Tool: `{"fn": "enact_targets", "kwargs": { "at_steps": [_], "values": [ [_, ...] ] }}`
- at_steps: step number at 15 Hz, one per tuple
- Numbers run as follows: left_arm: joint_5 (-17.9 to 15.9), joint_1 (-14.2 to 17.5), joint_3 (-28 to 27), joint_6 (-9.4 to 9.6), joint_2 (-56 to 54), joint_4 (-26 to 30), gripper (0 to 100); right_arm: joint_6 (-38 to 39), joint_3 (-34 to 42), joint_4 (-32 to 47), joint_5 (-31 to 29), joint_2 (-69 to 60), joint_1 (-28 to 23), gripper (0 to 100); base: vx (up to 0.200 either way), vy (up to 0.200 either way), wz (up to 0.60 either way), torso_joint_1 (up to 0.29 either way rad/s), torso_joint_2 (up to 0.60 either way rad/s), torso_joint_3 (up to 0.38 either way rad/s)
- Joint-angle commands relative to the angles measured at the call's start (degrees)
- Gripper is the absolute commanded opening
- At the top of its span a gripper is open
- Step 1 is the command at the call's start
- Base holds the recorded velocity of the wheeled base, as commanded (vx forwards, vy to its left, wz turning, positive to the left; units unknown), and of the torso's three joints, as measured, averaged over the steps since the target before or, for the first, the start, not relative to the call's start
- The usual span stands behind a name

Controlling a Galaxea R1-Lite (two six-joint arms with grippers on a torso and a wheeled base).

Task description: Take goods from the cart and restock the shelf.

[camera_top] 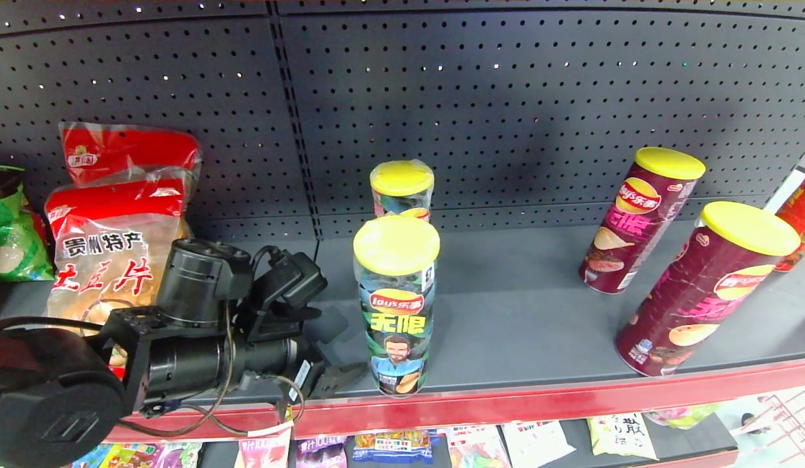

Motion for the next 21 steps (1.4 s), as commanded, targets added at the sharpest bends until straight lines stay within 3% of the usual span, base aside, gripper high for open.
{"fn": "enact_targets", "kwargs": {
  "at_steps": [1, 17, 19, 21],
  "values": [
    [-0.2, -1.0, 0.0, -0.03, 0.2, 0.0, 100, 0.0, 0.1, 0.0, 0.0, 0.2, 0.0, 100, 0.000, 0.000, 0.00, 0.000, 0.00, 0.000],
    [-1.0, -2.4, -1.2, -0.29, 1.7, -0.1, 100, 0.0, 0.1, 0.0, 0.0, 0.1, 0.0, 100, 0.000, 0.000, 0.00, 0.000, 0.00, 0.000],
    [-0.7, -1.8, 0.3, -0.38, 0.1, -0.1, 100, 0.0, 0.1, 0.0, 0.1, 0.1, 0.0, 100, 0.000, 0.000, 0.00, 0.000, 0.00, 0.000],
    [-0.4, 1.5, 2.6, -0.38, -4.4, -0.1, 100, 0.1, 0.1, -0.1, 0.6, 0.1, 0.0, 100, 0.000, 0.000, 0.00, 0.000, 0.00, 0.000]
  ]
}}
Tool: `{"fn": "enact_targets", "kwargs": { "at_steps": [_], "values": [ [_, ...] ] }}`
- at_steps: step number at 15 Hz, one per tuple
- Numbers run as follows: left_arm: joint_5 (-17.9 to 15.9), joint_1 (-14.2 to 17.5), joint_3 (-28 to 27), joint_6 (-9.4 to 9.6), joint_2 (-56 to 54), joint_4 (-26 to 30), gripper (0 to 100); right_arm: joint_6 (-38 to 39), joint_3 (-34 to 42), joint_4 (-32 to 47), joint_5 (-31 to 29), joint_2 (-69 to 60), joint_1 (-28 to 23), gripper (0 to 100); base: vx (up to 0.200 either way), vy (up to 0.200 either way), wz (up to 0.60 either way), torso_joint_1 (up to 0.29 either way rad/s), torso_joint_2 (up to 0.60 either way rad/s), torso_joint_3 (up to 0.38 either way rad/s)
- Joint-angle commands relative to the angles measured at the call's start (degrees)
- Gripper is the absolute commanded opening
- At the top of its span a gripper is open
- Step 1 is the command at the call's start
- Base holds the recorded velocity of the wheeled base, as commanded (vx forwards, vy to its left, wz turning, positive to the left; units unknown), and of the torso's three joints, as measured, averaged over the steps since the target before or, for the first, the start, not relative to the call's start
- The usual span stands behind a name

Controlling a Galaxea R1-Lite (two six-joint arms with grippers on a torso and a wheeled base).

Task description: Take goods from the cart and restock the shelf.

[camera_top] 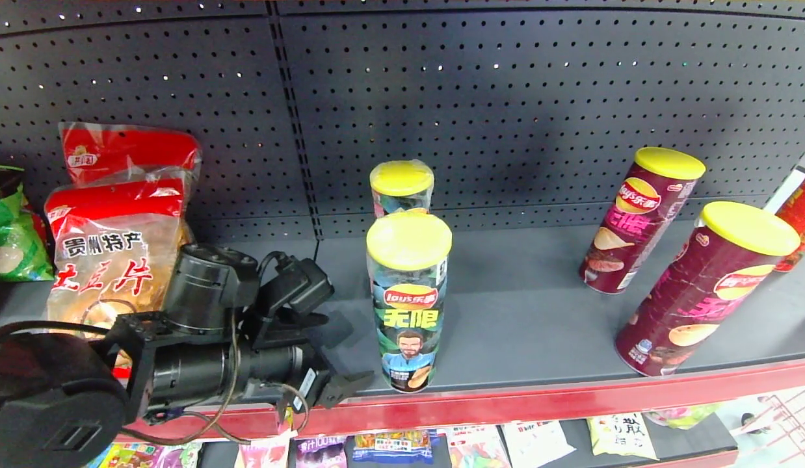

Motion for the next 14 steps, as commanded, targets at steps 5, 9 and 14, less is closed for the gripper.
{"fn": "enact_targets", "kwargs": {
  "at_steps": [5, 9, 14],
  "values": [
    [2.8, 16.0, 10.7, -2.28, -26.0, 3.9, 100, -0.4, 0.4, -0.3, 7.1, 0.1, 0.0, 100, 0.000, 0.000, 0.00, 0.000, 0.00, 0.000],
    [5.5, 22.5, 10.4, -9.40, -58.7, 40.3, 100, -1.0, 0.4, -0.3, 7.5, 0.1, 0.1, 100, 0.000, 0.000, 0.00, 0.000, 0.00, 0.000],
    [13.7, 31.4, 11.4, -17.13, -75.1, 55.9, 100, 0.8, 0.4, -0.5, 5.8, 0.1, 0.0, 100, 0.000, 0.000, 0.00, 0.000, 0.00, 0.000]
  ]
}}
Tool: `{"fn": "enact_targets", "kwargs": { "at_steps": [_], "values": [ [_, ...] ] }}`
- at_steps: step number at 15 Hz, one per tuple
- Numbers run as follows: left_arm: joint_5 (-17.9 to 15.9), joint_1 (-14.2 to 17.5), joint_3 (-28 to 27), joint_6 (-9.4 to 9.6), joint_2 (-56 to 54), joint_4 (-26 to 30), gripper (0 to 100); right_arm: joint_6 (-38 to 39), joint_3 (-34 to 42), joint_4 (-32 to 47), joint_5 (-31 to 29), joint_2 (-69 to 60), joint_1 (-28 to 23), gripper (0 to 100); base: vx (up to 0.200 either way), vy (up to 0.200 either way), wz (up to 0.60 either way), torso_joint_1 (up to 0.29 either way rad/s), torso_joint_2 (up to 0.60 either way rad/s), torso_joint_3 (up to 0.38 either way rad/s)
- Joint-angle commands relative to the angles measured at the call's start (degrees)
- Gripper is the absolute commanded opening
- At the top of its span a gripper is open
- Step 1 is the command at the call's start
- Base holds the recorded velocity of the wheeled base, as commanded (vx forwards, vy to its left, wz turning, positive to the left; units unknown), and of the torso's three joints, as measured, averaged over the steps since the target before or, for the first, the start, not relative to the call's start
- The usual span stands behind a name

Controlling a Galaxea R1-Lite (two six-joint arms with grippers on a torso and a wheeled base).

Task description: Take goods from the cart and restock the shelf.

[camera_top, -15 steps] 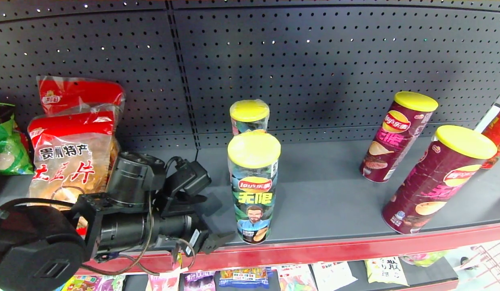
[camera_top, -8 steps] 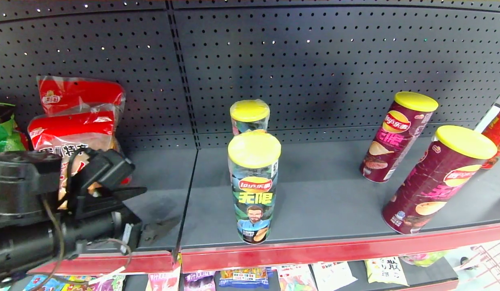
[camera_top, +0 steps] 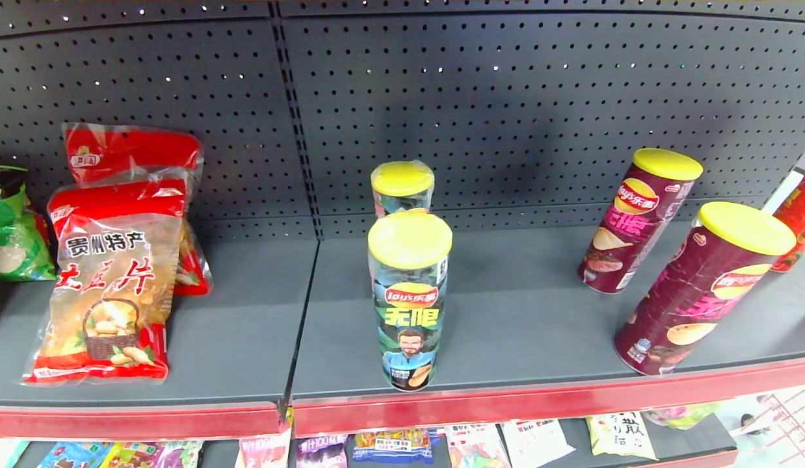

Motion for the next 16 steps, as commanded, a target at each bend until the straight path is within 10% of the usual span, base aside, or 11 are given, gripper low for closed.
{"fn": "enact_targets", "kwargs": {
  "at_steps": [1, 3, 5, 8, 11, 16],
  "values": [
    [2.0, 12.5, 0.9, -4.19, -12.4, 5.4, 100, 0.4, -0.1, 0.0, -1.4, 0.1, -0.1, 100, 0.000, 0.000, 0.00, 0.000, 0.00, 0.000],
    [-1.5, 13.9, 4.9, -2.96, -20.3, 2.7, 100, -0.6, 0.0, 0.0, -1.3, 0.0, 0.0, 100, 0.000, 0.000, 0.00, 0.000, 0.00, 0.000],
    [-7.8, 10.6, 9.1, 4.08, -27.5, -0.1, 100, -1.8, 0.9, -2.0, 1.4, 0.0, 0.0, 100, 0.000, 0.000, 0.00, 0.000, 0.00, 0.000],
    [-10.4, 6.5, 13.1, 5.04, -30.4, -5.5, 100, -0.8, 1.2, -2.8, 2.7, 0.2, 0.4, 100, 0.000, 0.000, 0.00, 0.000, 0.00, 0.000],
    [-8.1, 7.3, 18.4, -0.06, -31.5, -16.5, 100, -0.6, 1.3, -3.0, 2.1, 0.2, 0.1, 100, 0.000, 0.000, 0.00, 0.000, 0.00, 0.000],
    [-6.8, 7.3, 20.7, -2.34, -31.5, -21.4, 100, 2.7, 3.8, -5.1, -1.7, 0.1, 0.3, 100, 0.000, 0.000, 0.00, 0.000, 0.00, 0.000]
  ]
}}
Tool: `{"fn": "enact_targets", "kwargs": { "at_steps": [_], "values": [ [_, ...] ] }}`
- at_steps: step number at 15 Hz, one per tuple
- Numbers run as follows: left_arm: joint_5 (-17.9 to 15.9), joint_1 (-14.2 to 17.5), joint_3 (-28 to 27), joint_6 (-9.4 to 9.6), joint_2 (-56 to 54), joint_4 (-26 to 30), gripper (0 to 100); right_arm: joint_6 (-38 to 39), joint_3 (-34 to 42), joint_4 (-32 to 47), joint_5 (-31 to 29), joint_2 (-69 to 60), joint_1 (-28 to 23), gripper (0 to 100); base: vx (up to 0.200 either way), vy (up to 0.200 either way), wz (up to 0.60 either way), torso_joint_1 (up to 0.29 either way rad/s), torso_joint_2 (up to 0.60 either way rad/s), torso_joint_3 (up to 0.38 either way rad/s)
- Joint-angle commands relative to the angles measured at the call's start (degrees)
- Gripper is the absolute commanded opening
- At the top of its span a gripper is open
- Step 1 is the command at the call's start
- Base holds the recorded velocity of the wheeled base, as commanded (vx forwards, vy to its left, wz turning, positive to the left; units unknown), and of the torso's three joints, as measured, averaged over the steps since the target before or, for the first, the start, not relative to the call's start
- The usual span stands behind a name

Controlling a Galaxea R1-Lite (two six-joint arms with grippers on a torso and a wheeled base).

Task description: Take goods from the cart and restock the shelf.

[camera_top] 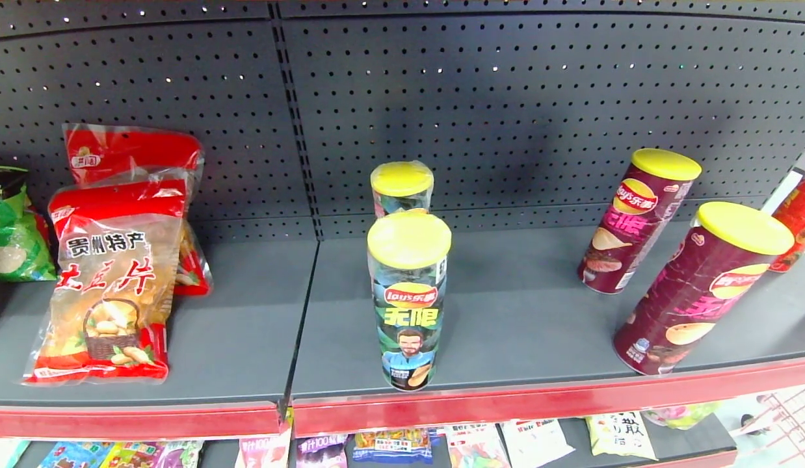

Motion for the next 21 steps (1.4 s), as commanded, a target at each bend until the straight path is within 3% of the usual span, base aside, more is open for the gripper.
{"fn": "enact_targets", "kwargs": {
  "at_steps": [1, 4, 6, 7, 9, 10, 11, 12, 13, 15, 17, 18, 20, 21],
  "values": [
    [-0.1, 0.0, 1.2, -0.43, 0.0, -1.4, 100, 1.0, 0.3, -0.4, -0.4, 0.1, 0.1, 100, 0.000, 0.000, 0.00, 0.000, 0.00, 0.000],
    [-0.3, 0.0, 2.7, 0.18, 0.0, -6.5, 100, 1.1, 0.3, -0.4, -0.3, 0.1, 0.0, 100, 0.000, 0.000, 0.00, 0.000, 0.00, 0.000],
    [0.3, 0.0, 3.9, -1.49, 0.0, -8.0, 100, 1.1, 0.4, -0.4, -0.3, 0.1, 0.0, 100, 0.000, 0.000, 0.00, 0.000, 0.00, 0.000],
    [2.3, 0.1, 3.9, -1.40, 0.0, -7.7, 100, 1.0, 0.4, -0.4, -0.4, 0.1, 0.0, 100, 0.000, 0.000, 0.00, 0.000, 0.00, 0.000],
    [10.2, 0.1, 3.8, -1.23, 0.0, -6.6, 100, 1.0, 0.3, -0.4, -0.4, 0.1, 0.0, 100, 0.000, 0.000, 0.00, 0.000, 0.00, 0.000],
    [10.0, 0.1, 3.8, -1.05, 0.0, -6.6, 100, 1.0, 0.3, -0.4, -0.4, 0.1, 0.0, 100, 0.000, 0.000, 0.00, 0.000, 0.00, 0.000],
    [7.2, 0.1, 3.7, 0.44, 0.0, -6.4, 100, 1.0, 0.4, -0.4, -0.5, 0.1, 0.0, 100, 0.000, 0.000, 0.00, 0.000, 0.00, 0.000],
    [0.2, 0.1, 3.7, 2.29, 0.0, -6.1, 100, 1.0, 0.4, -0.4, -0.4, 0.1, 0.1, 100, 0.000, 0.000, 0.00, 0.000, 0.00, 0.000],
    [-0.4, 0.0, 3.5, 2.82, 0.0, -5.6, 100, 1.0, 0.4, -0.4, -0.5, 0.1, 0.1, 100, 0.000, 0.000, 0.00, 0.000, 0.00, 0.000],
    [2.1, 0.0, 3.5, 0.36, 0.0, -5.8, 100, 1.0, 0.4, -0.4, -0.4, 0.1, 0.1, 100, 0.000, 0.000, 0.00, 0.000, 0.00, 0.000],
    [6.7, 0.0, 3.5, 0.09, 0.0, -5.7, 100, 1.1, 0.4, -0.4, -0.4, 0.0, 0.0, 100, 0.000, 0.000, 0.00, 0.000, 0.00, 0.000],
    [7.3, 0.0, 3.4, 0.27, 0.1, -5.3, 100, 1.1, 0.4, -0.4, -0.4, 0.1, 0.0, 100, 0.000, 0.000, 0.00, 0.000, 0.00, 0.000],
    [3.4, 0.0, 3.9, 4.49, 0.0, -4.2, 100, 1.1, 0.4, -0.4, -0.4, 0.1, 0.0, 100, 0.000, 0.000, 0.00, 0.000, 0.00, 0.000],
    [3.5, 0.0, 3.9, 4.40, 0.0, -4.2, 100, 1.1, 0.4, -0.4, -0.4, 0.0, 0.0, 100, 0.000, 0.000, 0.00, 0.000, 0.00, 0.000]
  ]
}}
